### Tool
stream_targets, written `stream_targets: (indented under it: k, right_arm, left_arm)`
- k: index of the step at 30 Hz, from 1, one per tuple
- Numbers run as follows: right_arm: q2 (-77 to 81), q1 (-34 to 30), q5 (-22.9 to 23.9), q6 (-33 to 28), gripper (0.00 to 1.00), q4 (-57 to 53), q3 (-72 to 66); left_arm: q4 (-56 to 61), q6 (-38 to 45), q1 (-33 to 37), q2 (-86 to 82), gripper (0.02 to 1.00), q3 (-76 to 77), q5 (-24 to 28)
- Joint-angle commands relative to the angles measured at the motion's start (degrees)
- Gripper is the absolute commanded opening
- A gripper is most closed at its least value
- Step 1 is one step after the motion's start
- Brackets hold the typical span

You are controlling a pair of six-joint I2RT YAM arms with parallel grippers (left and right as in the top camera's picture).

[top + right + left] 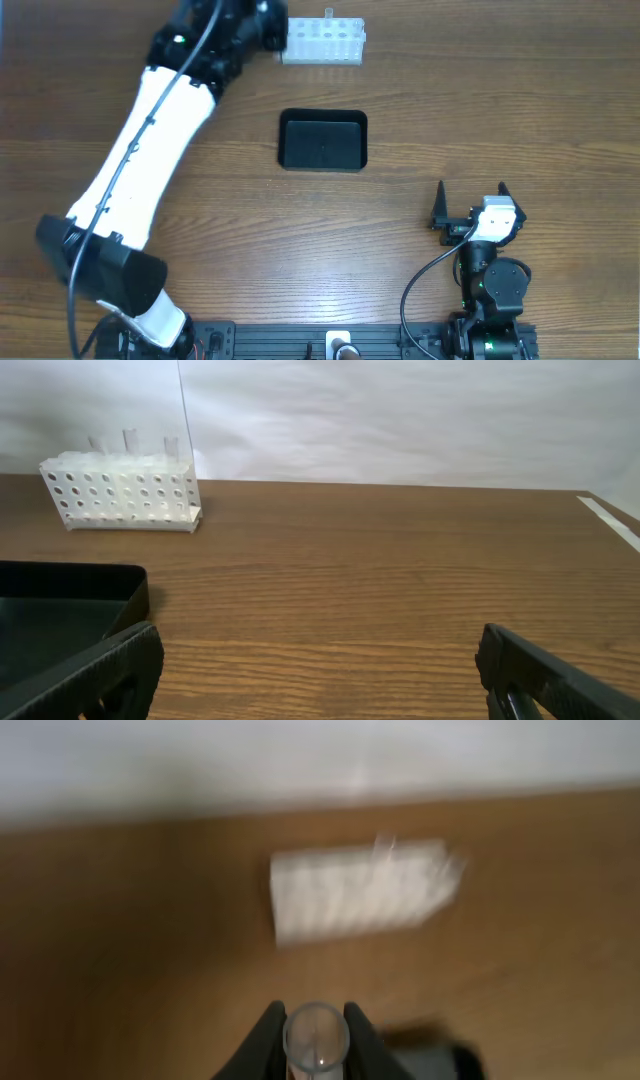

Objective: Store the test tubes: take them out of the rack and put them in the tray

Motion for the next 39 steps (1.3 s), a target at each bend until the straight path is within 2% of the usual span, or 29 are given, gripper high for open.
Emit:
stream_targets:
  k: [1,8,27,31,35,37,39]
  right_arm:
    - [-0.5,-0.3,-0.3,-0.3,0.993,-0.2,-0.3]
    - [-0.5,-0.3,-0.3,-0.3,0.991,-0.2,-0.3]
    - [-0.5,-0.3,-0.3,-0.3,0.991,-0.2,-0.3]
    - [-0.5,-0.3,-0.3,-0.3,0.993,-0.2,-0.3]
    - [-0.5,-0.3,-0.3,-0.3,0.993,-0.2,-0.3]
    - [-0.5,-0.3,-0.3,-0.3,0.993,-0.2,-0.3]
    - [-0.5,-0.3,-0.3,-0.3,0.991,-0.2,-0.3]
  left_arm:
    - [-1.9,-11.0,-2.2,5.3,0.126,-5.3,-4.9]
    - [-2.5,-12.1,-5.3,11.2,0.137,-5.9,-5.0]
    - [-7.7,-13.2,-5.4,17.6,0.156,-5.9,-4.0]
    - [-7.7,-13.2,-5.4,17.6,0.209,-5.9,-3.4]
    - [-7.6,-13.2,-5.3,17.5,0.384,-5.8,-3.3]
    - [-7.7,-13.1,-5.0,17.5,0.430,-4.4,-3.8]
    - [-7.7,-13.1,-4.4,17.5,0.435,-0.5,-4.9]
